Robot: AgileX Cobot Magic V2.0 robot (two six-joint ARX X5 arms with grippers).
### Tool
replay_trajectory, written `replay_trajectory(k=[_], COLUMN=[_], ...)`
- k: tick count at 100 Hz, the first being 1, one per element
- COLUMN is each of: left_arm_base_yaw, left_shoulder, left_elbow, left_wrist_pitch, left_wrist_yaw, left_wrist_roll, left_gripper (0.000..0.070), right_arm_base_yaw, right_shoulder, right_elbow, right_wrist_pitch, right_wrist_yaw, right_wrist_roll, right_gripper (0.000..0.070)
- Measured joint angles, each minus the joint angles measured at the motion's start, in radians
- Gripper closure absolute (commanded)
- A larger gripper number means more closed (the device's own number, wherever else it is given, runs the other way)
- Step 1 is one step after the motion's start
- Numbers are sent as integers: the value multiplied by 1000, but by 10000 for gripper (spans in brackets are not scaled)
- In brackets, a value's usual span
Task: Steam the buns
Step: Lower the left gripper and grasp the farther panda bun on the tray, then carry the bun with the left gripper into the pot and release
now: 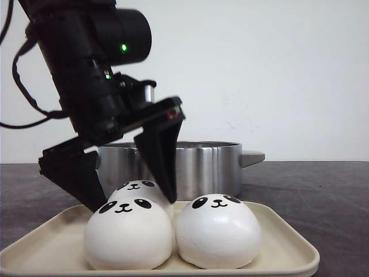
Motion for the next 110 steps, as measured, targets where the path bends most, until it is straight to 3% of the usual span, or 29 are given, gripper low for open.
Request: replay_trajectory(k=[10, 43, 63, 73, 90, 110], left_arm_base_yaw=[0, -7, -43, -41, -12, 75], left_shoulder=[1, -32, -273, -388, -479, -402], left_elbow=[0, -1, -5, -5, -4, 45], left_wrist_pitch=[0, -66, -35, 40, 193, 232], left_wrist_yaw=[0, 17, 32, -60, -286, -303], left_wrist_roll=[0, 43, 64, 50, 37, 55], left_gripper=[700, 695, 696, 695, 695, 695], right_arm_base_yaw=[0, 0, 0, 0, 0, 0], right_shoulder=[0, 0, 0, 0, 8, 31], right_elbow=[0, 0, 0, 0, 0, 0], right_wrist_pitch=[-5, -15, -40, -40, -40, -40], right_wrist_yaw=[0, 9, 48, 50, 50, 50], right_wrist_roll=[4, 6, 7, 7, 7, 7], right_gripper=[687, 687, 687, 687, 687, 687])
